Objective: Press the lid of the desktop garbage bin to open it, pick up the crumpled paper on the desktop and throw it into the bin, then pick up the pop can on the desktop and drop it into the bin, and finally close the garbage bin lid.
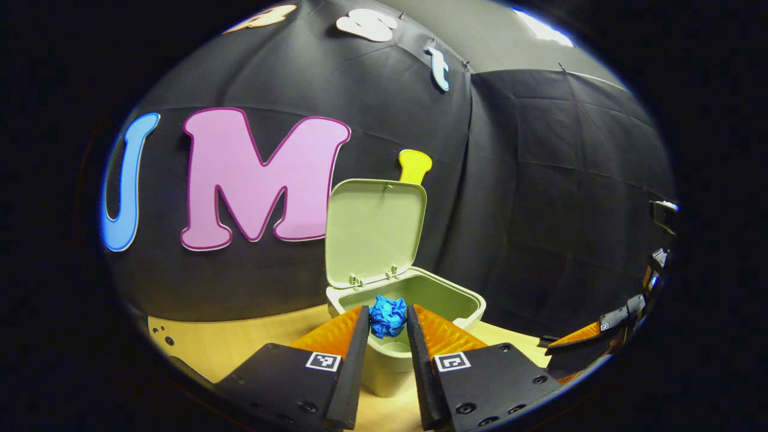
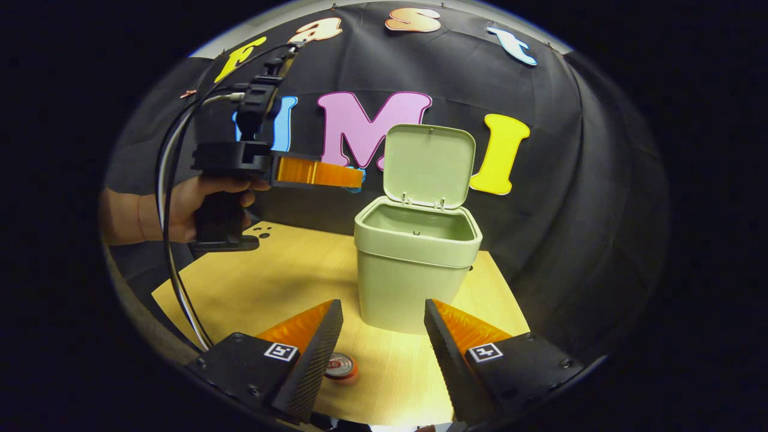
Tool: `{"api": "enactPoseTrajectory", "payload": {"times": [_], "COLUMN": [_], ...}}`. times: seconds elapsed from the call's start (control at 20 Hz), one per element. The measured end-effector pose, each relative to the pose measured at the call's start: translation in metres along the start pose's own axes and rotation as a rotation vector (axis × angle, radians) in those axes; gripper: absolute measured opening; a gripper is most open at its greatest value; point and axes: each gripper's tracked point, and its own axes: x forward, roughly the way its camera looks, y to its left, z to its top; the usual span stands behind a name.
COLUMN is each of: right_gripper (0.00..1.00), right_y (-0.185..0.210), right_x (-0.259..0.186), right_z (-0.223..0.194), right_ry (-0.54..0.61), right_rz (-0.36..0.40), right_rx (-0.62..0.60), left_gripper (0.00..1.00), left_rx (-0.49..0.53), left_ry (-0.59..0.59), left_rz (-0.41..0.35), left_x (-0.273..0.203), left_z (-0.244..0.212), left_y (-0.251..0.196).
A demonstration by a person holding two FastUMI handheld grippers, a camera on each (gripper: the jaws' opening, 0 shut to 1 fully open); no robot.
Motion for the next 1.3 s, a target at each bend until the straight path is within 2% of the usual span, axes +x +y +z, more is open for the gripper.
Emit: {"api": "enactPoseTrajectory", "payload": {"times": [0.55,0.65,0.8,1.05,1.3], "right_gripper": [0.87,0.87,0.87,0.88,0.96], "right_y": [-0.044,-0.047,-0.045,-0.037,-0.019], "right_x": [-0.017,-0.018,-0.018,-0.015,-0.007], "right_z": [-0.005,-0.004,-0.004,-0.007,-0.014], "right_ry": [0.002,0.0,-0.001,0.007,0.025], "right_rz": [-0.121,-0.128,-0.123,-0.096,-0.024], "right_rx": [0.033,0.036,0.044,0.034,0.048], "left_gripper": [0.42,0.48,0.89,0.93,0.93], "left_rx": [0.014,0.011,0.023,0.033,0.01], "left_ry": [0.073,0.08,0.078,0.068,0.045], "left_rz": [-0.011,-0.004,0.015,0.041,0.116], "left_x": [0.05,0.053,0.05,0.041,0.009], "left_z": [-0.021,-0.024,-0.022,-0.019,-0.013], "left_y": [-0.005,-0.004,-0.003,0.001,0.018]}}
